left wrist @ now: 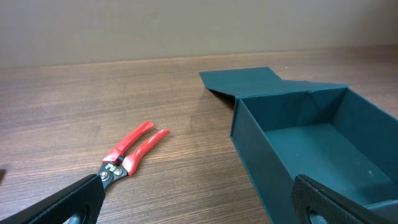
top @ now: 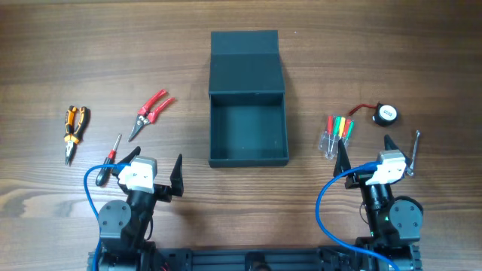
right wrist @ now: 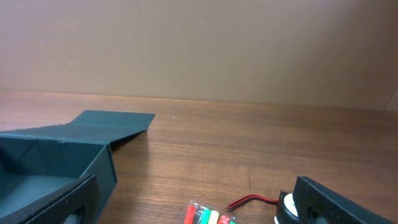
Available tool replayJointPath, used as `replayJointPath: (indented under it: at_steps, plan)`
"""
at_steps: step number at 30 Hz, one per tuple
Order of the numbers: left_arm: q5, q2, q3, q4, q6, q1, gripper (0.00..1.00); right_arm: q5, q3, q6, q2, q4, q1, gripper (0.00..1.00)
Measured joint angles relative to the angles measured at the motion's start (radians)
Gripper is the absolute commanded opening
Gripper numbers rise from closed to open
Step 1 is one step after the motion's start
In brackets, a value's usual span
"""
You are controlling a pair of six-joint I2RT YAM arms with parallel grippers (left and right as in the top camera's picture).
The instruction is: Pack container
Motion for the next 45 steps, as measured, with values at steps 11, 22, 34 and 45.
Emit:
replayJointPath:
  at_steps: [11,22,34,45]
  plan:
    - [0.000,0.000,0.000,0.000,0.000,0.000,1.00,0.000,0.000,0.000,0.000,0.000,0.000,1.00]
    - [0.000,0.000,0.000,0.000,0.000,0.000,1.00,0.000,0.000,0.000,0.000,0.000,0.000,1.00]
    - [-0.001,0.000,0.000,0.008,-0.043,0.000,1.00,-0.004,0.000,0.068,0.000,0.000,0.000,1.00]
    - [-0.038,0.245,0.215,-0.090,-0.267,0.000,1.00,-0.015,0.227,0.209,0.201,-0.185,-0.001,1.00]
